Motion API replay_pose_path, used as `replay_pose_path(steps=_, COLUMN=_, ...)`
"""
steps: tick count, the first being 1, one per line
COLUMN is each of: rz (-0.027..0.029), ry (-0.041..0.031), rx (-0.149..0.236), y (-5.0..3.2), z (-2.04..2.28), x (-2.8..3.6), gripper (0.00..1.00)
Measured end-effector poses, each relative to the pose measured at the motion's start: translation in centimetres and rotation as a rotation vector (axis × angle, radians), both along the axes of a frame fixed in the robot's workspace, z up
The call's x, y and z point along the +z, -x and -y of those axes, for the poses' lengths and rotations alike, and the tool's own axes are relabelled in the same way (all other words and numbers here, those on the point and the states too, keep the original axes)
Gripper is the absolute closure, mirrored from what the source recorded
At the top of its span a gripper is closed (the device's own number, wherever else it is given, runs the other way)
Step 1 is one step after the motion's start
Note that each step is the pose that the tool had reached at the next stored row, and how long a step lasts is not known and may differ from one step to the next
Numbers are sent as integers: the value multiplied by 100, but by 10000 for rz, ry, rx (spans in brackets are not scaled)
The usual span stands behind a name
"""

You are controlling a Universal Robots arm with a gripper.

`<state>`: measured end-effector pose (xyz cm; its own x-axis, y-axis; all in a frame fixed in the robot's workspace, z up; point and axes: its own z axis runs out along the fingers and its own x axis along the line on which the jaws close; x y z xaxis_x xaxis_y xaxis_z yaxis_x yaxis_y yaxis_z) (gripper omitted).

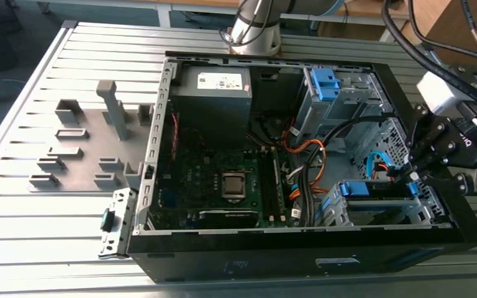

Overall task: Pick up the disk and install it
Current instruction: 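Insert the first disk wire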

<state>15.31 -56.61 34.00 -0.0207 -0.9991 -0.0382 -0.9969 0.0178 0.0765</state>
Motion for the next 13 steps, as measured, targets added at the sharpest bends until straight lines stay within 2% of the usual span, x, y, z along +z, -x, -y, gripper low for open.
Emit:
replay_pose_path(steps=2, rz=-32, ry=-34, rx=1, y=-27, z=-1, x=0, gripper=89)
replay_pose_path(steps=4, rz=-36, ry=-65, rx=1, y=-37, z=-1, x=24, gripper=89)
replay_pose_path(steps=10, rz=-37, ry=-136, rx=1, y=-39, z=-1, x=285, gripper=89)
replay_pose_path(steps=11, rz=-36, ry=-141, rx=1, y=-39, z=-1, x=314, gripper=89)
replay_pose_path(steps=13, rz=-36, ry=-148, rx=1, y=-39, z=0, x=321, gripper=89)
